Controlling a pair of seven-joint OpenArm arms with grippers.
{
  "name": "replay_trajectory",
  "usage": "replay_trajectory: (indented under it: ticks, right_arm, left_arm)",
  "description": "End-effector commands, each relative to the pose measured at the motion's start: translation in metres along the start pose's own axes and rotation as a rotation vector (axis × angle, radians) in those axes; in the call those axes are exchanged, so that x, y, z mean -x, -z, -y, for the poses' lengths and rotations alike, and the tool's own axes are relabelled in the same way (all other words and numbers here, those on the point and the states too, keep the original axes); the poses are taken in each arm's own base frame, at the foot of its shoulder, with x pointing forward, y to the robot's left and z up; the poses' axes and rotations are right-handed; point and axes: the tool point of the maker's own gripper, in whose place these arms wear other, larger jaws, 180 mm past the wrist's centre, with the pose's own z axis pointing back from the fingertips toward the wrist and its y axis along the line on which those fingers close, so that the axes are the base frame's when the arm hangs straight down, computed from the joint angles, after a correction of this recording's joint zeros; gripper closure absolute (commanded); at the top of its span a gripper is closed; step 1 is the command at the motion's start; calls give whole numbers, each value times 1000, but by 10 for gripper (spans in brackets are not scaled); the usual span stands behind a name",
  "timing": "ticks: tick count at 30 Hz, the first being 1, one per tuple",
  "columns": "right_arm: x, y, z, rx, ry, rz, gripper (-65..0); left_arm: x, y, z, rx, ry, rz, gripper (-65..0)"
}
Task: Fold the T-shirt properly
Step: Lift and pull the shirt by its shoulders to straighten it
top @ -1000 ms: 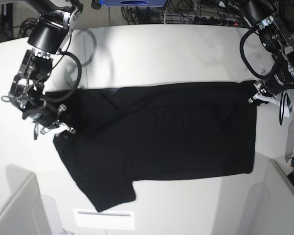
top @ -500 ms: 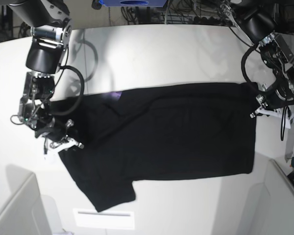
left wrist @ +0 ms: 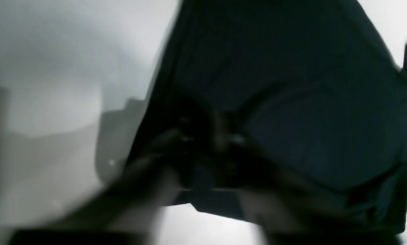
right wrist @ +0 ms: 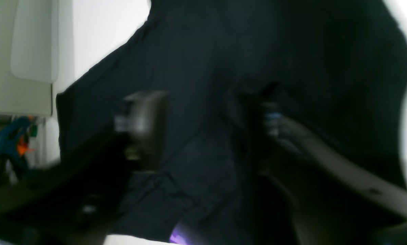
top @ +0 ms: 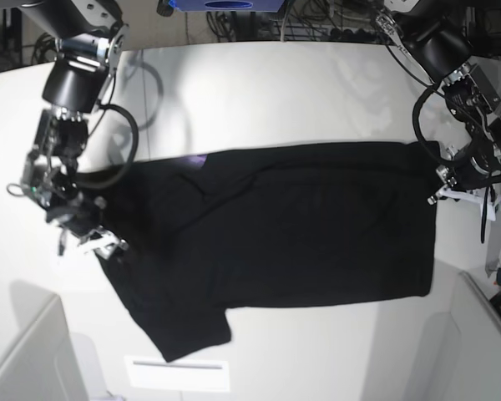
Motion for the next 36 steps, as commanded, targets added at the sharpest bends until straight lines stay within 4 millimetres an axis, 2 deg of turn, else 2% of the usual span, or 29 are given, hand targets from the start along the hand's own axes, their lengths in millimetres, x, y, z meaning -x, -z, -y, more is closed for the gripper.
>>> replay_trajectory:
  ticks: [1,4,5,7,9,12,14,17,19,22,24,27,29,32,36]
  right_arm:
    - [-25,-15,-9,-20,-40,86,-380]
    - [-18,-46,-5,9,-50,141,-365]
    - [-15,-60,-1,28,-41,167,-360]
    - [-5,-81,4,59,-20,208,-356]
    - [15,-102,15,106,35,236,-356]
    - [51,-114,28,159,115,202,-359]
    - [74,-112,36,176,152,151,-359]
    - [106,-101,53,194,231,76,-357]
    - [120,-91,66,200,292,39,-354]
    - [125,-82,78,208,351,41,-335]
    - [125,-86,85,224,374,58,-264]
    - [120,-91,83,226,358,72,-113]
    - [121,-93,83,229,353,71,-36]
    - [121,-94,84,227,344,68,-20]
    - [118,-92,81,219,339,65,-38]
  left_arm:
    - [-25,-14,-3,4,-7,86,-272]
    - [-31,-40,-21,-5,-49,167,-492]
    - [-31,-50,-23,1,-46,188,-543]
    - [-17,-61,-28,7,-33,180,-581]
    - [7,-63,-36,10,-46,135,-571]
    - [34,-53,-53,-13,-102,124,-545]
    - [45,-41,-57,-18,-108,119,-528]
    - [63,-17,-51,-2,-91,90,-505]
    - [66,-6,-45,10,-71,84,-487]
    - [73,5,-40,20,-68,67,-462]
    - [73,6,-37,28,-64,66,-449]
    - [76,3,-40,24,-65,64,-446]
    - [76,3,-42,19,-64,62,-448]
    - [79,1,-46,10,-64,55,-448]
    - [79,2,-45,11,-64,57,-448]
